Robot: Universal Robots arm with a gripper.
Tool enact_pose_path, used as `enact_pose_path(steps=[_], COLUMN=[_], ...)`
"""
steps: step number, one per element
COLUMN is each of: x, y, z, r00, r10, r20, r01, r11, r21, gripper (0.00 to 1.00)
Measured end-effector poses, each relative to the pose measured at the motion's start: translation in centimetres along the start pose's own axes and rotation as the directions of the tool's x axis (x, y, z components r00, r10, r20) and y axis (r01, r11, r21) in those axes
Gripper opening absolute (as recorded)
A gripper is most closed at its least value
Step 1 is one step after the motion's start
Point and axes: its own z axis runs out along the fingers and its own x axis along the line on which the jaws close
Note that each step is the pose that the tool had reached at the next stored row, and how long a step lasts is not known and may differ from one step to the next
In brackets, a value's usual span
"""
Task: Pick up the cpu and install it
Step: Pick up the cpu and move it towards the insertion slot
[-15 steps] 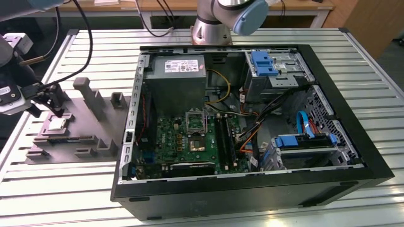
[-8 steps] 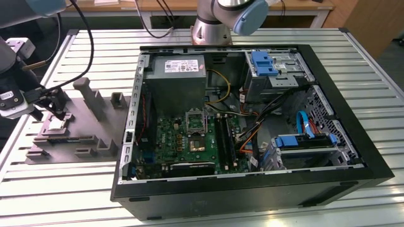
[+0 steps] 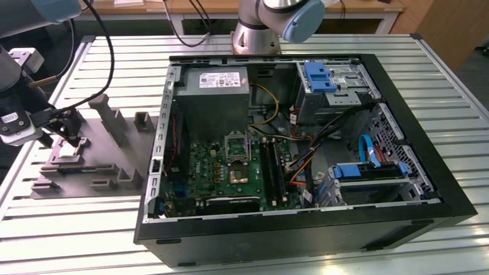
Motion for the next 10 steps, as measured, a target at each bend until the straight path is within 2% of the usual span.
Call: enact_pose_path(steps=[5,10], x=[0.0,0.08], y=[0.0,-0.04], z=[0.05,0.76], r00=[1.0,1.0], r10=[0.0,0.0], r20=[0.0002,0.0002], r01=[0.0,0.0], r11=[1.0,1.0], r21=[-0.0001,-0.0002], gripper=[0.59,0.59])
